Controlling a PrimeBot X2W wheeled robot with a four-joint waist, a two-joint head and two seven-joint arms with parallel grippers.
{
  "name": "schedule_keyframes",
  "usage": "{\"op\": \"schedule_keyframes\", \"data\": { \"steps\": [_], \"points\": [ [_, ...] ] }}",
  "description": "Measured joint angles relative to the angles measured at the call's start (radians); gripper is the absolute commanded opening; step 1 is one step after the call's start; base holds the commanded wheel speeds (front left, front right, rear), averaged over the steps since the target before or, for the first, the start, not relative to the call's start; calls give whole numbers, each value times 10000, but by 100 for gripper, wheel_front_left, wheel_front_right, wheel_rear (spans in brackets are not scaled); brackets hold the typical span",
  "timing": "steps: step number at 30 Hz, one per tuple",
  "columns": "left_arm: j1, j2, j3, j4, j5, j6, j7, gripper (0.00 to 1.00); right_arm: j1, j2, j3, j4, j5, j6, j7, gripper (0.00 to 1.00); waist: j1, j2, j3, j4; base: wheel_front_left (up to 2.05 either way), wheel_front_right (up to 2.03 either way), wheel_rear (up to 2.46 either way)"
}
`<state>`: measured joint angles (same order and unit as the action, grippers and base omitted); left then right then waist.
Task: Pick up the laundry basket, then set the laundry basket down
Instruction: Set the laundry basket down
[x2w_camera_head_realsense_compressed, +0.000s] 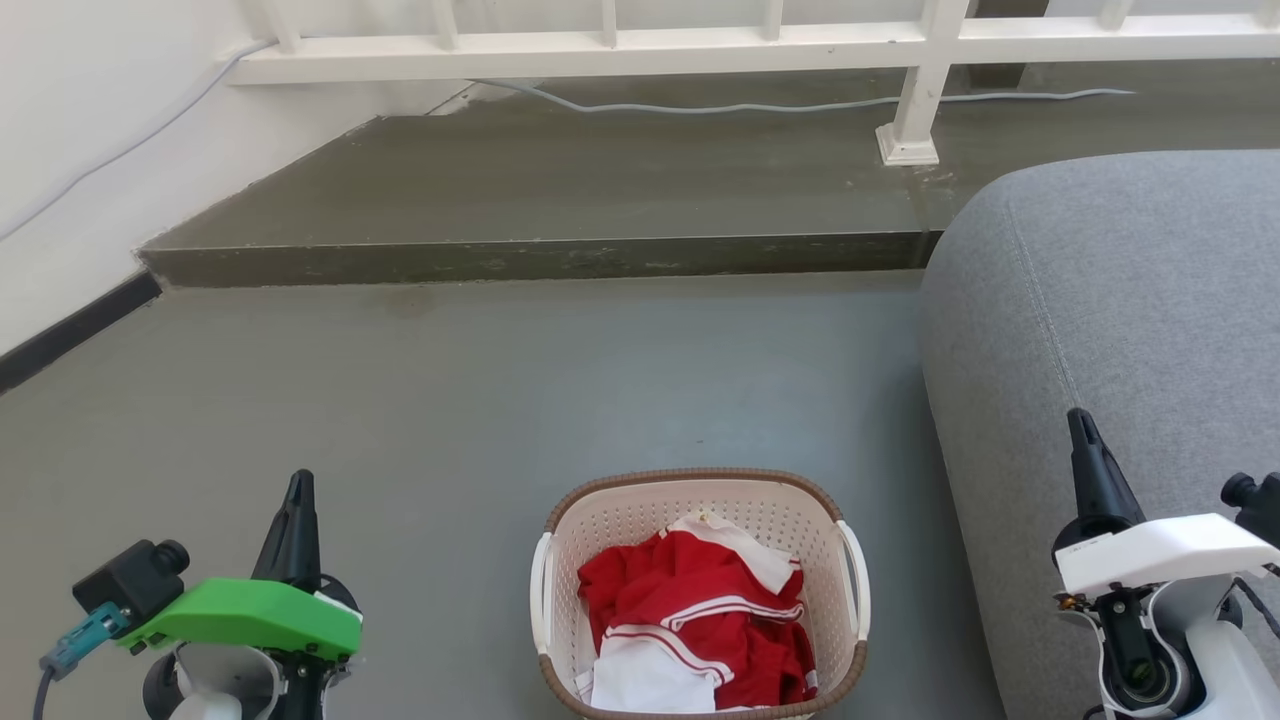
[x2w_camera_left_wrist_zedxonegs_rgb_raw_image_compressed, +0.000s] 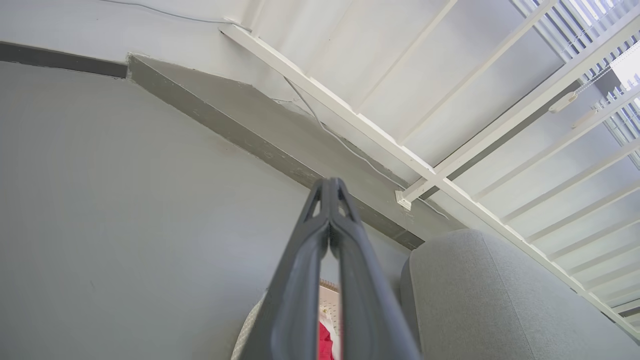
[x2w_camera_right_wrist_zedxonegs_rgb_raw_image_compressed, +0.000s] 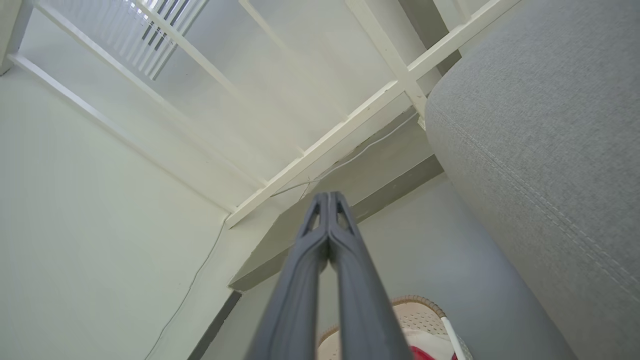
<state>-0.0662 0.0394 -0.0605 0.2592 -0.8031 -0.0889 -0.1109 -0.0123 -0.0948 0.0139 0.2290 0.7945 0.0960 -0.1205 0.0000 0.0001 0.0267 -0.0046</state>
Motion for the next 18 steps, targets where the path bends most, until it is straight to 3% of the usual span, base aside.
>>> {"op": "schedule_keyframes", "data": {
  "steps": [18],
  "points": [
    [-3, -21, 426, 50, -2243, -90, 677, 0, -98, 165, -424, 142, 2245, 81, 686, 0, 0, 0, -69, 13, 0, 0, 0]
  ]
}}
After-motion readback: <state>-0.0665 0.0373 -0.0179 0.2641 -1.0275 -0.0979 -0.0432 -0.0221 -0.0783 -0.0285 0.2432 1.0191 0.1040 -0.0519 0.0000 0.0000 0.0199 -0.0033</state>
